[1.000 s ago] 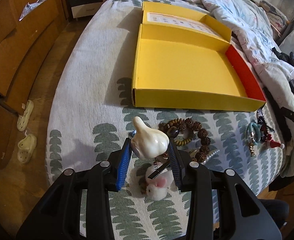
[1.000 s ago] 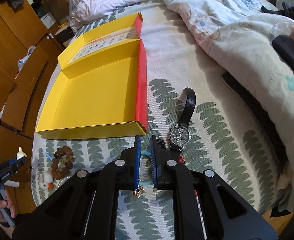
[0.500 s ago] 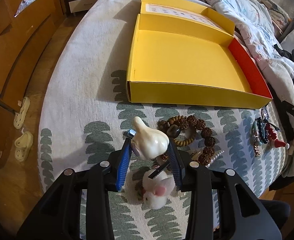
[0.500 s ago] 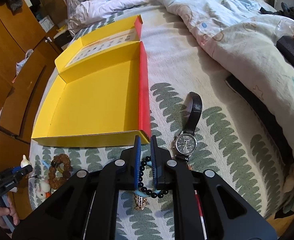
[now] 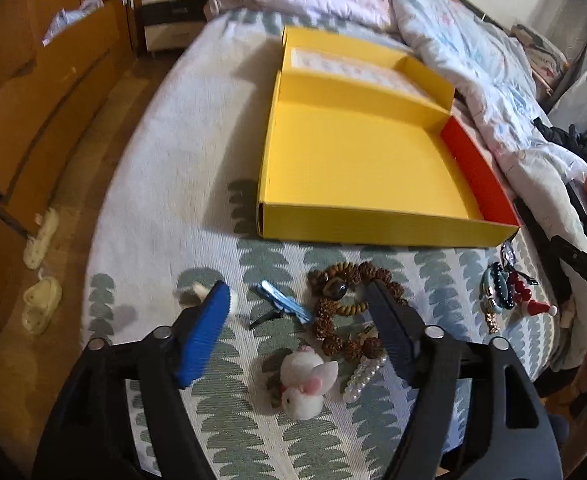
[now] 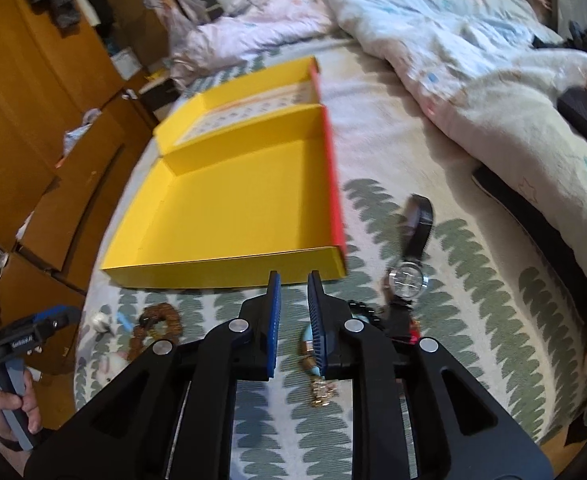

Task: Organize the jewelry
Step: 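Open the left tool to drop the white charm while the right tool releases the black beads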

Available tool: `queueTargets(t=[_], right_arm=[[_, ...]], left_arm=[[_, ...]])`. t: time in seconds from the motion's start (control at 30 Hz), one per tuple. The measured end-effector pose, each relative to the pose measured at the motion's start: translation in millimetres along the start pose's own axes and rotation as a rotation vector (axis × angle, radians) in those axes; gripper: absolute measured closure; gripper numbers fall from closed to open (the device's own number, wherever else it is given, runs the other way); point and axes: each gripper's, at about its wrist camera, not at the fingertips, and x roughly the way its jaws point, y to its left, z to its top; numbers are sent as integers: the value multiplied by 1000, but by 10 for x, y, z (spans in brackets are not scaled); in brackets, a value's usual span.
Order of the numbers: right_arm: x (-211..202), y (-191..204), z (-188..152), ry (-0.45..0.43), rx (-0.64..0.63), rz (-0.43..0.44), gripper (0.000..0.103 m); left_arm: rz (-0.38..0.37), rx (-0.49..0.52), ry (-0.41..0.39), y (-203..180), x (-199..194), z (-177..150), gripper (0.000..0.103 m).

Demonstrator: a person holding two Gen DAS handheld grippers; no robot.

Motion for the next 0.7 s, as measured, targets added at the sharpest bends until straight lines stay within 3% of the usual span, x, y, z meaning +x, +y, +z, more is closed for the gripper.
queueTargets(t=[0.07,0.13,0.23,0.37,0.47,0.57,0.7], right_arm=[[-29,96,-58,-20,-16,22,78],[-26,207,-108,-32,-46,12,65],[0,365,-187,-52,-101,-9,46],[58,460,-306,-57,-129,-53,40],[86,462,-410,-42,-135,-95,32],[80,537,-616,-59,-213,-263,30],[78,534,-897,-28,-214,-277,30]], left_arm=[[-12,34,-72,-88,-115,-75,16],[31,67,-126,-218,-181,-164,15],[28,122,-199,-365,-210,-322,10],[111,122,-213,-453,-98,-449,8],[215,160,-232,-597,-48,-527,7],[335,210,-268,-699,16,-657,6],[319,208,-216,-695,95,-771,6]])
